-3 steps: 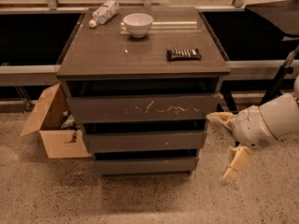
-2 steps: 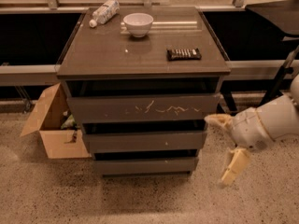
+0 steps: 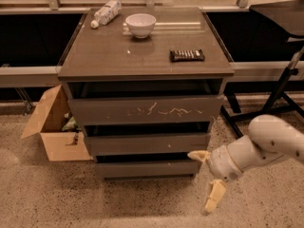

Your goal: Open bottom drawer

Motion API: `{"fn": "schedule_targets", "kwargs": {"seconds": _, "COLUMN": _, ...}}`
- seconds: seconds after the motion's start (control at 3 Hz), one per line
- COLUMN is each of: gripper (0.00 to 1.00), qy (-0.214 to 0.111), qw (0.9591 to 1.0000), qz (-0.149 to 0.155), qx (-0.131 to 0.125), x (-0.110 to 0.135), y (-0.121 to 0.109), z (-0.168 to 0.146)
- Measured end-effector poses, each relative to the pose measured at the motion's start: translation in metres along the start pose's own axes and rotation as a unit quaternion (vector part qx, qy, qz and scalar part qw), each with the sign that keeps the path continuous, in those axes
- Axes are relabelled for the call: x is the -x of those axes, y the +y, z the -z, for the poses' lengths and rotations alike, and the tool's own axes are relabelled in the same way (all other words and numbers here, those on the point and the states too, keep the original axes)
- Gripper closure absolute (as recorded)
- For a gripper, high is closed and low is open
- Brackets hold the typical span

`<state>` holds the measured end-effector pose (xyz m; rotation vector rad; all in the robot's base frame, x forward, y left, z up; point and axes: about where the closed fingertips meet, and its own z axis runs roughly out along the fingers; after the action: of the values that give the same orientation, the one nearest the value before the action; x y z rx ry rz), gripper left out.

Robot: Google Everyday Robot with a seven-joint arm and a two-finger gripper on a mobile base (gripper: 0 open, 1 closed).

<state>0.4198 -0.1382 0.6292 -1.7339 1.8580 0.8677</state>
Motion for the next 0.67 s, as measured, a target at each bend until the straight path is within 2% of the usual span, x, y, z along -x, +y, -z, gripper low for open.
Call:
{"fn": "schedule_targets", "kwargs": {"seconds": 0.33, "gripper": 0.0, "qy": 0.001, "qw": 0.9995, "qz": -0.016, "qx": 0.028, "x": -0.043, "y": -0.001, "z": -0.057}}
{"fn": "schedule_targets", "kwargs": {"seconds": 0.67, "gripper": 0.0, "qy": 0.034, "qw": 0.9979, "qz": -0.035, "qx": 0.044, "x": -0.094, "y": -0.012, "z": -0.114}}
